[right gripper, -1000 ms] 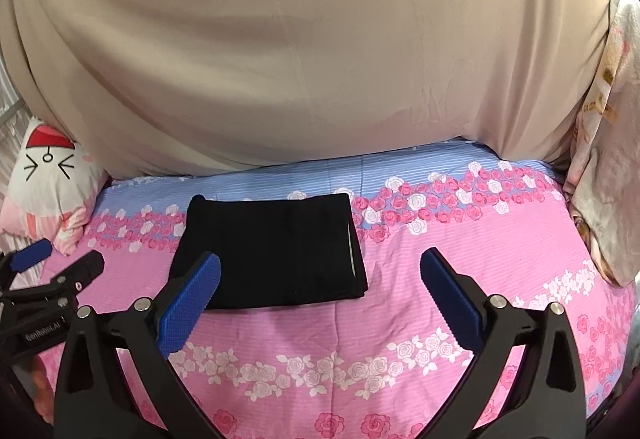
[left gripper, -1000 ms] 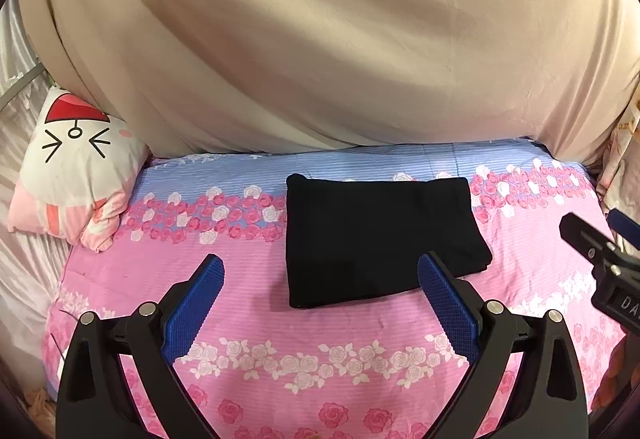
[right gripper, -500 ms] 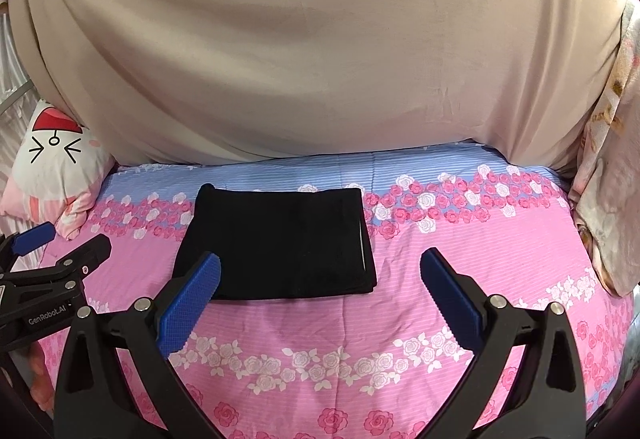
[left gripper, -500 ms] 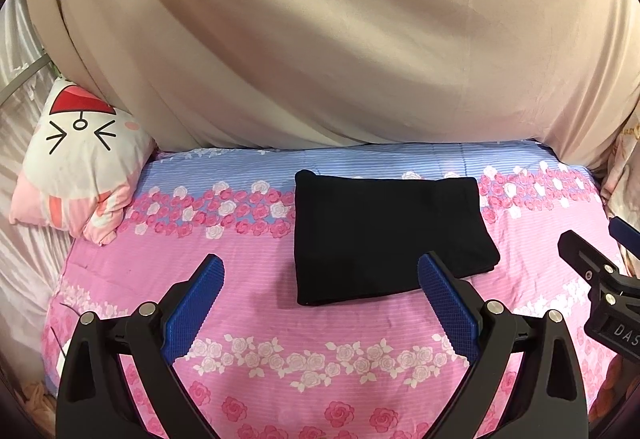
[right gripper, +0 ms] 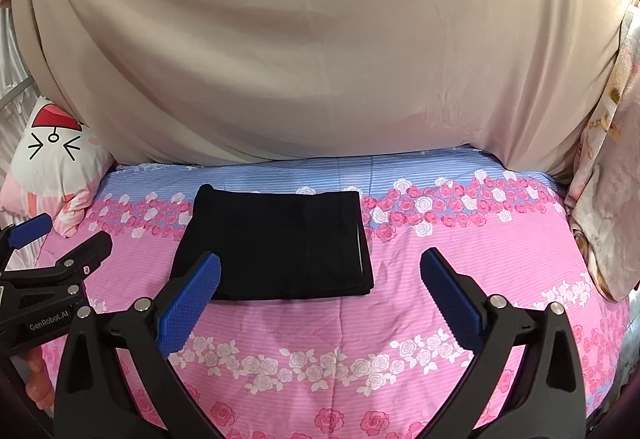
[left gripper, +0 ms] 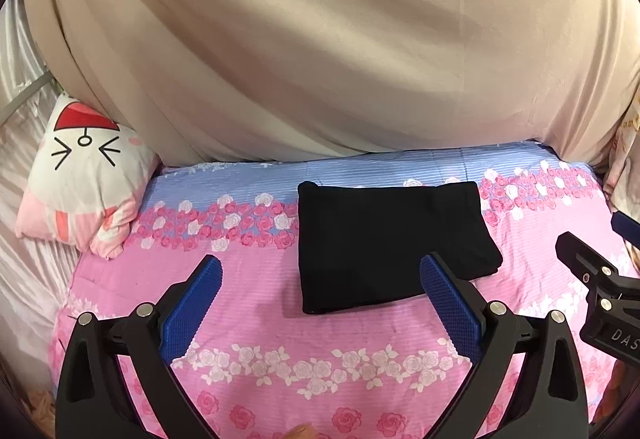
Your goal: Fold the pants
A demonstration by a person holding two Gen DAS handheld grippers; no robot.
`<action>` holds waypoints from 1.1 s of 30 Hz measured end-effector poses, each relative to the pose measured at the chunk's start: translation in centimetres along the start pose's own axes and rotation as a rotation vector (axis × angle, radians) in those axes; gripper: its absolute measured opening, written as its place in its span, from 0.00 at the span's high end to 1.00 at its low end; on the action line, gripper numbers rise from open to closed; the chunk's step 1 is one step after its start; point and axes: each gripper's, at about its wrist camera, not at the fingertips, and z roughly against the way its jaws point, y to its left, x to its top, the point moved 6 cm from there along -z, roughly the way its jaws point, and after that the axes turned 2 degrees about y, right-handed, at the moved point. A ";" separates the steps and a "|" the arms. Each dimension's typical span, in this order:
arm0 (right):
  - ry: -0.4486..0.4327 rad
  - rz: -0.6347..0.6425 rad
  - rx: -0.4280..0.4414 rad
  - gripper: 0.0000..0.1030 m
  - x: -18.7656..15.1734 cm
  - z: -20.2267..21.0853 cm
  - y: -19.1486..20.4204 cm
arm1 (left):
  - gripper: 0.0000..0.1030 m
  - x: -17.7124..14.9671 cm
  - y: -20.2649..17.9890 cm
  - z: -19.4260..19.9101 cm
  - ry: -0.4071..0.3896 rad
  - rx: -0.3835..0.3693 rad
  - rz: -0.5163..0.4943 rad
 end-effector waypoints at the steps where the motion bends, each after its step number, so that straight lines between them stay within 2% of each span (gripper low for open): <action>1: 0.001 0.001 0.001 0.04 0.0 0.0 0.0 | 0.05 0.0 -0.1 0.0 0.001 -0.004 -0.002; 33: -0.003 0.007 -0.004 0.04 0.1 -0.2 -0.1 | 0.05 -0.2 0.0 -0.5 0.015 -0.017 -0.010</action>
